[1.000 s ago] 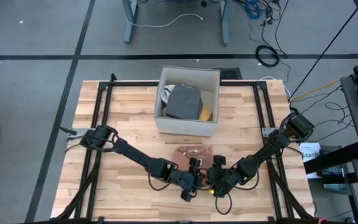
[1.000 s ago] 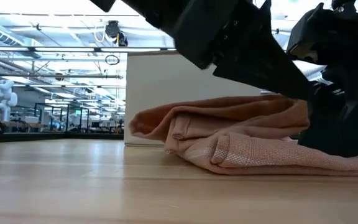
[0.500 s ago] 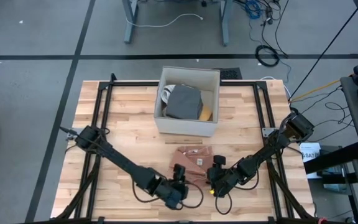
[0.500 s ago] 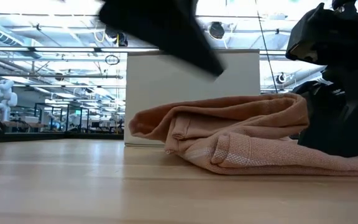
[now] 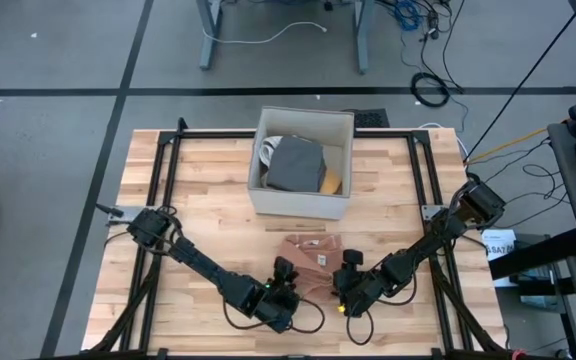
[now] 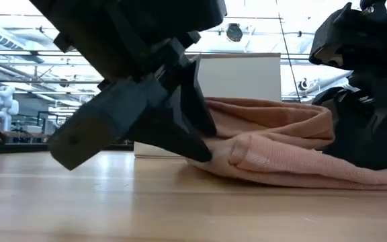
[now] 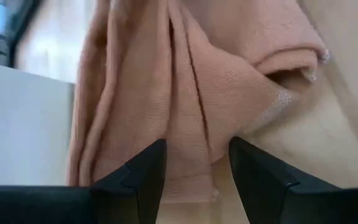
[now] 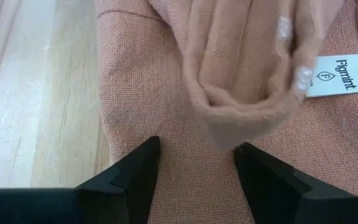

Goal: Fold towel
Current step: Fold the brown towel with white checkered lines

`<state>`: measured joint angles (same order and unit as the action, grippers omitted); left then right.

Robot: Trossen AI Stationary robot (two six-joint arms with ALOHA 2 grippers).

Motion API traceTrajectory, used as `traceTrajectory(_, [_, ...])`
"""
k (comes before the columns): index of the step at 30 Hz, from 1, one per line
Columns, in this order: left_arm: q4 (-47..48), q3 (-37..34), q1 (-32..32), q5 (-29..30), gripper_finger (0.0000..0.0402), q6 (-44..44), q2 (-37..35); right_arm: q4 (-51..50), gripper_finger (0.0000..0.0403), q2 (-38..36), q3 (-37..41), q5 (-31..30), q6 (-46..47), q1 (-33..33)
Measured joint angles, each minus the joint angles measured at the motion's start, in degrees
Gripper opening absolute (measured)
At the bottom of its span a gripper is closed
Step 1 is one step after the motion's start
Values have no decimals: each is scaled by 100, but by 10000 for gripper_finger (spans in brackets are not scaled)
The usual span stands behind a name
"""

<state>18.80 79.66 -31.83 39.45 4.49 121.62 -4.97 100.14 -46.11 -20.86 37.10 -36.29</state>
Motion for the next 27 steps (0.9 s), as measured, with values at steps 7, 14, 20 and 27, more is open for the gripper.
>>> traceTrajectory(7, [257, 4, -7, 338, 183, 279, -4, 0, 201, 0, 0, 0, -4, 0])
traceTrajectory(14, [351, 4, -47, 927, 183, 361, -9, 0, 201, 0, 0, 0, -7, 0])
traceTrajectory(20, [348, 4, 143, 1237, 183, 474, -9, 0, 201, 0, 0, 2, 6, 0])
traceTrajectory(27, [-203, 4, 623, 1338, 183, 905, -13, 0, 201, 0, 0, 0, 11, 0])
